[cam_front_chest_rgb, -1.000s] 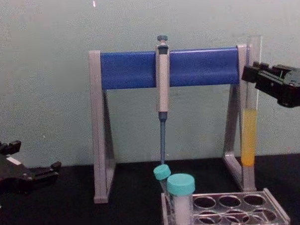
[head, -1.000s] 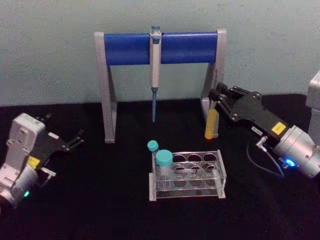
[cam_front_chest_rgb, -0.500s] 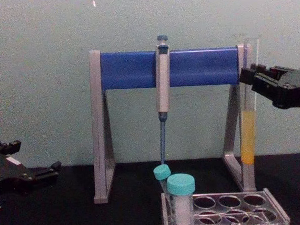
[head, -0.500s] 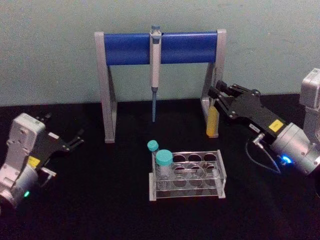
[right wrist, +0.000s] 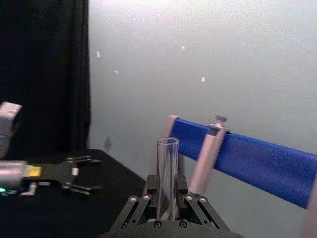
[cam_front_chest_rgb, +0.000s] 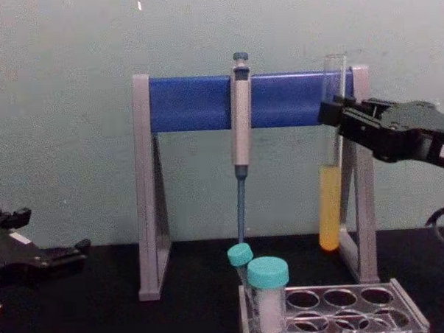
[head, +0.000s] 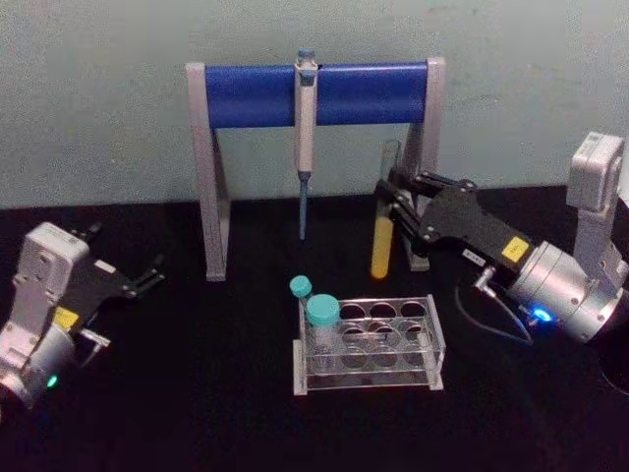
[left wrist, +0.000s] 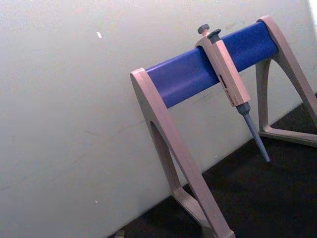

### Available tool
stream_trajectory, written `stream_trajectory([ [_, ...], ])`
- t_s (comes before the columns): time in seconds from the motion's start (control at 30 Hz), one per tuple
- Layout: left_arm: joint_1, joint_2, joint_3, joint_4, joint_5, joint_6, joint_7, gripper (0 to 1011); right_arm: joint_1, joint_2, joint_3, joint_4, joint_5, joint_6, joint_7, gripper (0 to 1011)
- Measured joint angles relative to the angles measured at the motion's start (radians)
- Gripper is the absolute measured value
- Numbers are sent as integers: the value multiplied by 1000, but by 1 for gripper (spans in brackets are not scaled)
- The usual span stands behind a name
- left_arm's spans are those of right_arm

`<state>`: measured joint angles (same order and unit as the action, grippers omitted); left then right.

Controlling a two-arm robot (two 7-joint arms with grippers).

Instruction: Pick up the test tube from the test tube rack, shake it, then place it back into the test tube rack.

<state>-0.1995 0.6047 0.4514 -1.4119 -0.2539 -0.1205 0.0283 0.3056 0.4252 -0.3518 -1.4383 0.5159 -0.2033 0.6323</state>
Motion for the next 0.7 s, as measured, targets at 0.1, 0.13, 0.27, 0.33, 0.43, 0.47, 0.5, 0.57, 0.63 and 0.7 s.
stream_trajectory([
  [0.1, 0, 0, 0, 0, 0, 0, 0, 1001, -2, 13, -6, -17, 29, 22, 23, 229],
  [0.13, 0, 0, 0, 0, 0, 0, 0, 1001, -7, 22, -8, -28, 48, 38, 34, 229],
  [0.27, 0, 0, 0, 0, 0, 0, 0, 1001, -21, 51, -10, -59, 81, 74, 51, 229],
  [0.33, 0, 0, 0, 0, 0, 0, 0, 1001, -38, 86, -10, -93, 104, 103, 63, 229],
  [0.43, 0, 0, 0, 0, 0, 0, 0, 1001, -61, 126, -6, -135, 118, 129, 65, 229],
  [0.47, 0, 0, 0, 0, 0, 0, 0, 1001, -71, 140, -4, -148, 121, 136, 62, 229],
  [0.5, 0, 0, 0, 0, 0, 0, 0, 1001, -78, 149, -1, -158, 121, 141, 59, 229],
  [0.57, 0, 0, 0, 0, 0, 0, 0, 1001, -96, 172, 5, -182, 122, 151, 44, 229],
  [0.63, 0, 0, 0, 0, 0, 0, 0, 1001, -122, 203, 17, -213, 121, 163, 14, 229],
  [0.7, 0, 0, 0, 0, 0, 0, 0, 1001, -149, 233, 33, -243, 101, 165, -28, 229],
])
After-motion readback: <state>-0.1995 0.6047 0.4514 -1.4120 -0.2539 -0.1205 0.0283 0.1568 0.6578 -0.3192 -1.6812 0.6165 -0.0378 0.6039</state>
